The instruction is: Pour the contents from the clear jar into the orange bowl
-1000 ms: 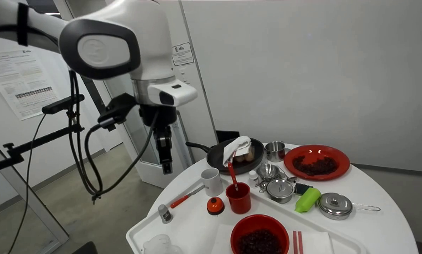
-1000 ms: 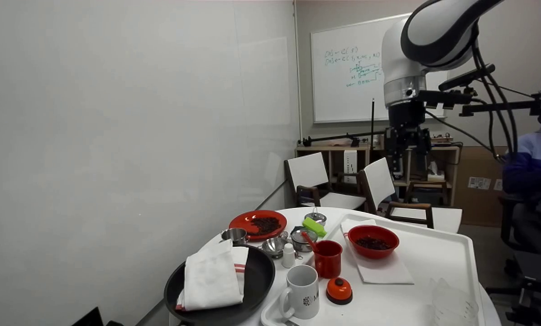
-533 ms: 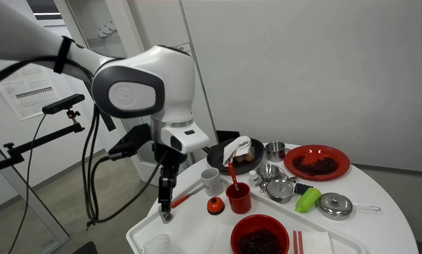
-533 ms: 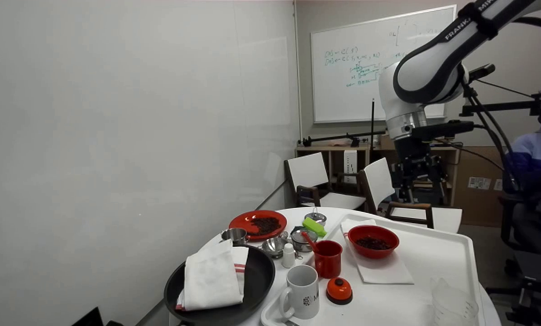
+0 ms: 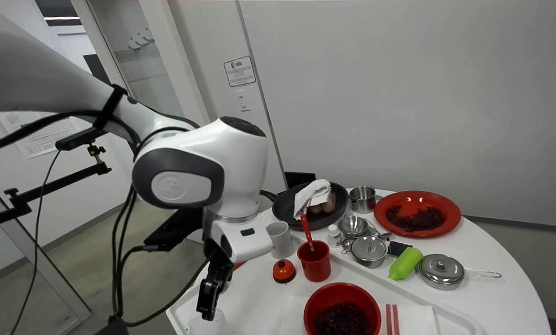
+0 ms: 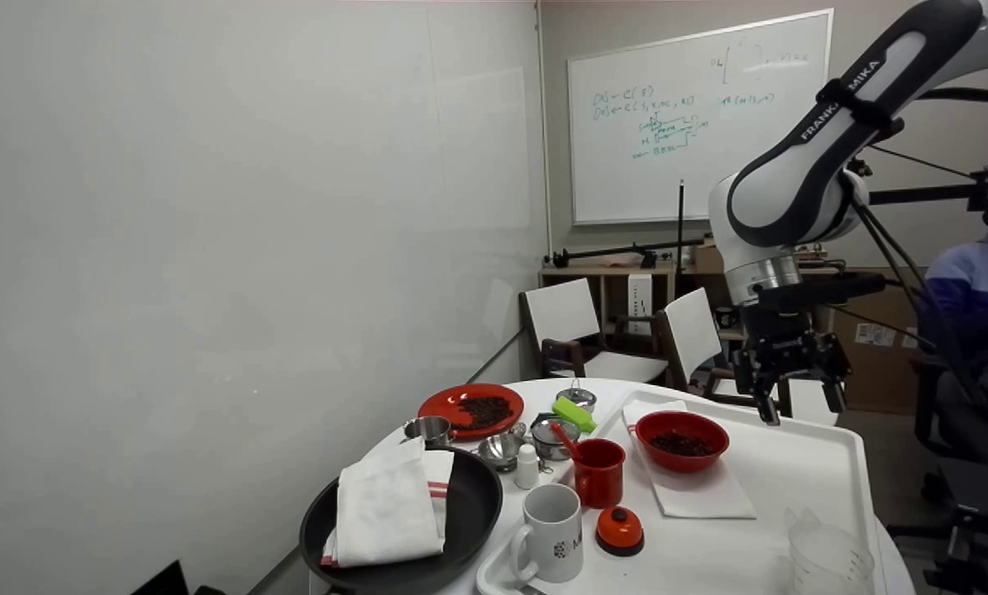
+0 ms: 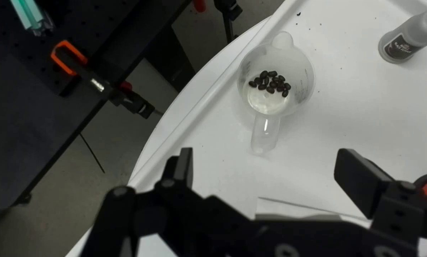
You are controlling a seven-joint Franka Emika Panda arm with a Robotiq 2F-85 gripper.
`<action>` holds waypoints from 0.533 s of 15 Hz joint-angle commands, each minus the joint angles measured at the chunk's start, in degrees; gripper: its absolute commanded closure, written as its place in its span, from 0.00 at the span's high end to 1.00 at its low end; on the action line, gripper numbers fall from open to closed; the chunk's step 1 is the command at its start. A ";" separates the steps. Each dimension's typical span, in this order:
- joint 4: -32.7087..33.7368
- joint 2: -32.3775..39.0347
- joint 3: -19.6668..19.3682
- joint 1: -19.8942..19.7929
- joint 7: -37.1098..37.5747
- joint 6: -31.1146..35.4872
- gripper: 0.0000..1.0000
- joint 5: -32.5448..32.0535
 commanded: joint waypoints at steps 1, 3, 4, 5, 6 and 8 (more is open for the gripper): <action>-2.19 1.78 -0.14 0.34 2.04 2.95 1.00 4.10; -3.70 2.44 0.06 0.69 1.21 6.65 1.00 4.90; -4.45 2.68 0.22 0.98 0.72 8.92 1.00 4.78; -4.92 3.00 0.37 1.20 0.45 10.56 1.00 4.74; -5.51 3.12 0.63 1.54 0.00 12.60 1.00 4.48; -6.41 3.45 1.25 2.24 -1.13 16.11 1.00 4.00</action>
